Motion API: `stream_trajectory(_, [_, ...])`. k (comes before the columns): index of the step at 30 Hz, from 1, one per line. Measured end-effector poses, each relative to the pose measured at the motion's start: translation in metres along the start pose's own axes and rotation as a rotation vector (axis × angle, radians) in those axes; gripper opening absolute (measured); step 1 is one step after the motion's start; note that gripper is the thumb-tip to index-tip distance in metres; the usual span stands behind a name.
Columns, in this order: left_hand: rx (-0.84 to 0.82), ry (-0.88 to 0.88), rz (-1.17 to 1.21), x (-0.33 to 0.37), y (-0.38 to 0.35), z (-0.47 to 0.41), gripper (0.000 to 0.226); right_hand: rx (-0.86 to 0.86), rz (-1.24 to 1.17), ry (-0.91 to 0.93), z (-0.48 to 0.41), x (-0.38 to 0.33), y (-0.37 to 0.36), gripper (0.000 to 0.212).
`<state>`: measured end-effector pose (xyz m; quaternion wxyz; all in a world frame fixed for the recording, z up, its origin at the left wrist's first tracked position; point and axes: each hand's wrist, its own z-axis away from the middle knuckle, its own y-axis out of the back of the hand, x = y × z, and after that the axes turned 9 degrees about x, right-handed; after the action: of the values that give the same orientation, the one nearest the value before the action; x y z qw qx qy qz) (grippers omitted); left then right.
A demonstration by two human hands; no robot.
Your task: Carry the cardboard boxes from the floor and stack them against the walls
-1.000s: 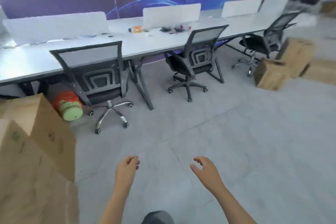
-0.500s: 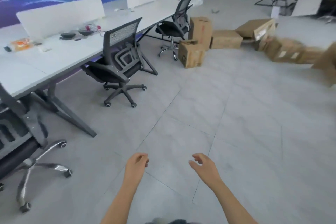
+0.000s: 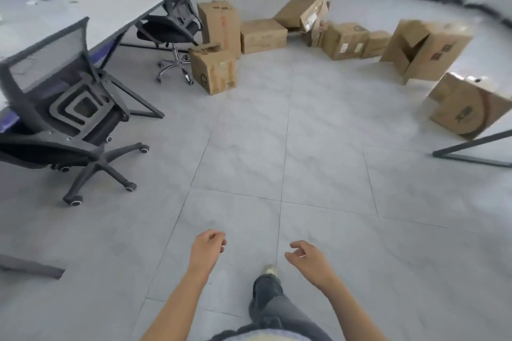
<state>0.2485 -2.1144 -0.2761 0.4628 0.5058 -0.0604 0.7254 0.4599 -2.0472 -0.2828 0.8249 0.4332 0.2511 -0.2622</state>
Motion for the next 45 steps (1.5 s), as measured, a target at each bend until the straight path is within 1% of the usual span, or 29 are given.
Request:
stream_trajectory(3, [-0.051, -0.062, -0.026, 0.054, -0.044, -0.040, 0.023, 0.068, 0.000, 0.004, -0.062, -0.017, 0.041, 0.039])
stream_trajectory(6, [-0.052, -0.111, -0.024, 0.105, -0.076, -0.071, 0.021, 0.164, -0.086, 0.010, -0.116, -0.043, 0.086, 0.034])
stream_trajectory(8, [-0.056, -0.119, -0.018, 0.130, -0.095, -0.090, 0.019, 0.195, -0.136, 0.012, -0.147, -0.058, 0.108, 0.032])
stream_trajectory(11, [-0.080, -0.058, -0.061, 0.146, -0.120, -0.119, 0.019, 0.164, -0.167, -0.055, -0.186, -0.060, 0.117, 0.032])
stream_trajectory(15, [-0.077, 0.081, -0.081, 0.159, -0.151, -0.168, 0.019, 0.026, -0.128, -0.145, -0.230, -0.054, 0.121, 0.035])
stream_trajectory(17, [-0.073, 0.097, -0.077, 0.180, -0.169, -0.200, 0.017, 0.053, -0.141, -0.174, -0.267, -0.058, 0.137, 0.036])
stream_trajectory(19, [-0.073, 0.074, -0.051, 0.212, -0.190, -0.237, 0.017, 0.132, -0.192, -0.189, -0.311, -0.074, 0.162, 0.037])
stream_trajectory(21, [-0.064, 0.045, -0.009, 0.251, -0.212, -0.273, 0.018, 0.174, -0.201, -0.160, -0.354, -0.098, 0.189, 0.037])
stream_trajectory(23, [-0.053, 0.007, 0.041, 0.297, -0.233, -0.308, 0.020, 0.197, -0.192, -0.102, -0.396, -0.125, 0.217, 0.035])
stream_trajectory(26, [-0.062, -0.057, 0.078, 0.358, -0.264, -0.349, 0.019, 0.277, -0.225, -0.010, -0.448, -0.167, 0.262, 0.032])
stream_trajectory(28, [-0.079, -0.069, 0.073, 0.386, -0.285, -0.371, 0.018, 0.308, -0.265, 0.001, -0.478, -0.187, 0.285, 0.029])
stream_trajectory(31, [-0.139, -0.025, 0.011, 0.400, -0.317, -0.389, 0.019, 0.289, -0.240, -0.046, -0.513, -0.188, 0.297, 0.028])
stream_trajectory(33, [-0.185, 0.021, -0.049, 0.402, -0.338, -0.400, 0.019, 0.257, -0.225, -0.103, -0.534, -0.177, 0.297, 0.032])
stream_trajectory(36, [-0.173, 0.052, -0.098, 0.422, -0.368, -0.429, 0.019, 0.190, -0.199, -0.177, -0.573, -0.166, 0.306, 0.036])
stream_trajectory(40, [-0.107, 0.015, -0.070, 0.475, -0.420, -0.475, 0.019, 0.229, -0.204, -0.119, -0.656, -0.181, 0.358, 0.033])
stream_trajectory(42, [-0.100, 0.003, -0.061, 0.505, -0.451, -0.493, 0.019, 0.237, -0.210, -0.078, -0.702, -0.194, 0.391, 0.032])
stream_trajectory(45, [-0.090, -0.001, -0.060, 0.546, -0.493, -0.512, 0.020, 0.229, -0.212, -0.064, -0.757, -0.210, 0.435, 0.029])
